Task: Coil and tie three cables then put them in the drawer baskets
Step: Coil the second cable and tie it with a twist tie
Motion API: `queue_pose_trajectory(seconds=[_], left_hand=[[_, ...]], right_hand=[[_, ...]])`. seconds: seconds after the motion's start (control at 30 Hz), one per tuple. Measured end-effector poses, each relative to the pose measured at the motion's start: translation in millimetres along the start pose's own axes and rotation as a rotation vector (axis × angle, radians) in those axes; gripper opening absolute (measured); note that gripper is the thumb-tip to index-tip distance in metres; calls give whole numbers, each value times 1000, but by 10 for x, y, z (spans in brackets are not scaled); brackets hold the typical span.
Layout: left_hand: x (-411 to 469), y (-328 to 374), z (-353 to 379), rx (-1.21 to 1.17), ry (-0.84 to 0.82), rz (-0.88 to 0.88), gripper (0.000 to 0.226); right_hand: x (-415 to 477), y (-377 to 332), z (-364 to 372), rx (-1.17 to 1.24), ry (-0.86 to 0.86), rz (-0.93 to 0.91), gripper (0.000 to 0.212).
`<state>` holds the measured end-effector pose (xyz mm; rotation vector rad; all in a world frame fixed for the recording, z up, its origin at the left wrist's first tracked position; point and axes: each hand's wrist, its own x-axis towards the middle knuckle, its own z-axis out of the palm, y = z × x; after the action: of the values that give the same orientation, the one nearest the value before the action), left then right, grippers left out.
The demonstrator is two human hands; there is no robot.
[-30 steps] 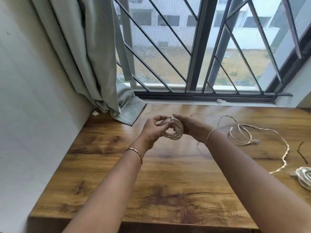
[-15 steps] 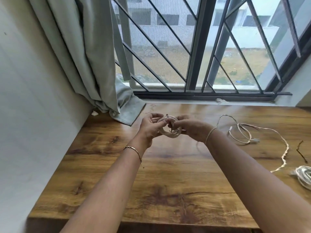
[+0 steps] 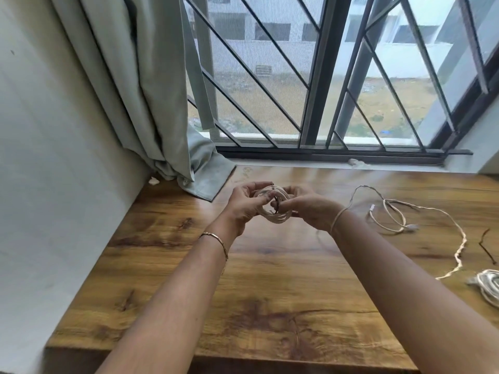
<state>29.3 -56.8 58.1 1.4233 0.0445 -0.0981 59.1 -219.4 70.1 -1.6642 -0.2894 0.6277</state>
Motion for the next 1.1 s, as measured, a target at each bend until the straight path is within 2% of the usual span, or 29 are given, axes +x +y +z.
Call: queue_pose_trajectory(seconds=[0.2,0.33,0.5,0.6,0.73,0.8,0.93,1.1], left_hand=[[22,-4,-25,18,-54,5,20],[18,-13,10,56,-51,21,21],[19,-26,16,92,-60,27,23],[12,-31,14,100,-50,24,22],[2,-41,15,90,1,10,22],[-8,-43,10,52,16,-25,27],[-30,-47,3,-18,-1,-80,29],[-49,-24,-33,-75,-7,-134,35]], right_hand=[[-94,-10,-10,71,-9,0,25],[-148,-6,1,97,19,-5,33],[-193,-47,19,125,32,-22,29],[-204,-31,45,98,40,-8,34],[-110,46,73,-51,137,-11,40],[-72,87,116,-153,243,-60,43],[-60,125,223,-395,451,-245,47],[-114,145,264,-603,540,-494,48]])
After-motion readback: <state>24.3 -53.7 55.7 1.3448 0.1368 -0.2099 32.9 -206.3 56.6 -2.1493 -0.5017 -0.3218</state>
